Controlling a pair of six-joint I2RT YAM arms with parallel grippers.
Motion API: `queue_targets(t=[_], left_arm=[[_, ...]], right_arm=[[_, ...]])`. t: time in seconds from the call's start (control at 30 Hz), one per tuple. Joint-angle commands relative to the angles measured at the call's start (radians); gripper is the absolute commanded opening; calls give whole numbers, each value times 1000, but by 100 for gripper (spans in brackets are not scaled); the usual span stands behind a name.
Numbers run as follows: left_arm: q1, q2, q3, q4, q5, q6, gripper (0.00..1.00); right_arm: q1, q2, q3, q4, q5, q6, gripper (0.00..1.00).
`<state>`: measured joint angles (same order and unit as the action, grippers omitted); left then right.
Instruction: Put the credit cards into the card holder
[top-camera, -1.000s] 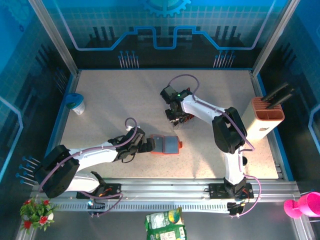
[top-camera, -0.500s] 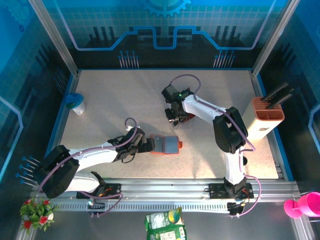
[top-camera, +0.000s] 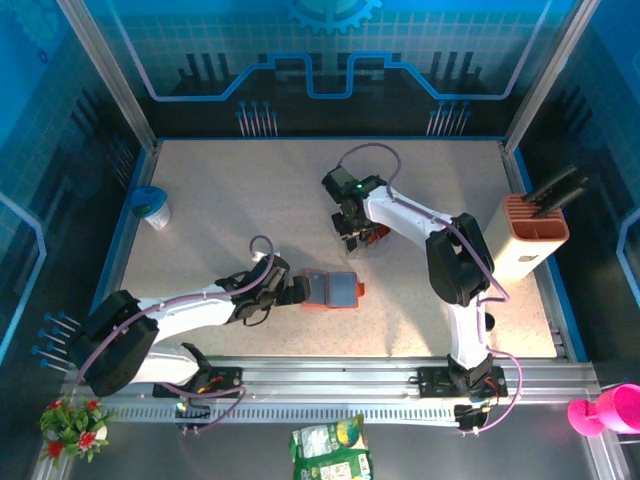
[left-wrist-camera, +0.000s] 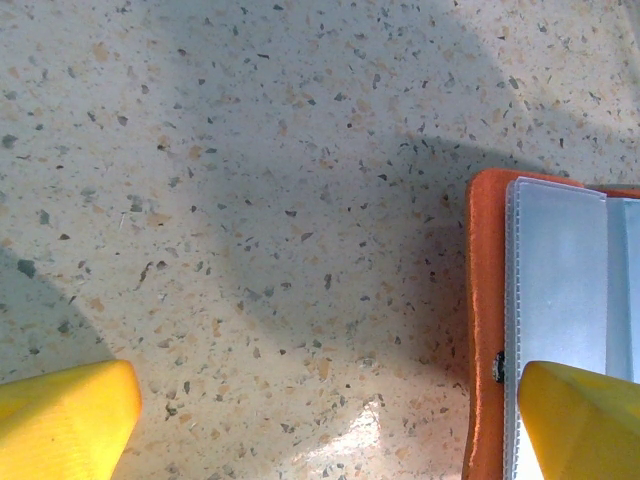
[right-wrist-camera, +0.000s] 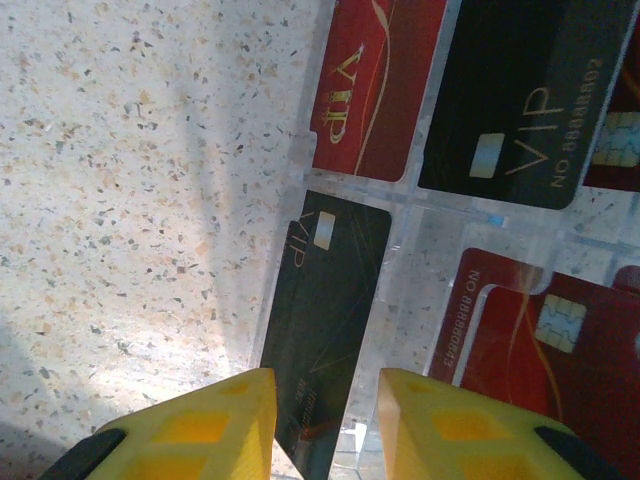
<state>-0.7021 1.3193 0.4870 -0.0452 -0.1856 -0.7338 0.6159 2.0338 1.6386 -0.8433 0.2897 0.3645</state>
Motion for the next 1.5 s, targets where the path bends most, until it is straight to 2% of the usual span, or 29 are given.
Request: queue_targets(t=[0.0, 1.07, 1.3, 1.47], left_arm=[[2, 18, -30, 51, 56, -6, 99], [1, 21, -34, 56, 54, -6, 99], [2, 21, -34, 58, 55, -7, 99], [2, 16, -34, 52, 55, -6, 99]], right_arm=[[8, 46, 27, -38, 20, -10, 34], [-32, 29, 21, 15, -108, 38, 25], [-39, 28, 21, 17, -120, 40, 17], [-44, 12, 15, 19, -129, 40, 7]])
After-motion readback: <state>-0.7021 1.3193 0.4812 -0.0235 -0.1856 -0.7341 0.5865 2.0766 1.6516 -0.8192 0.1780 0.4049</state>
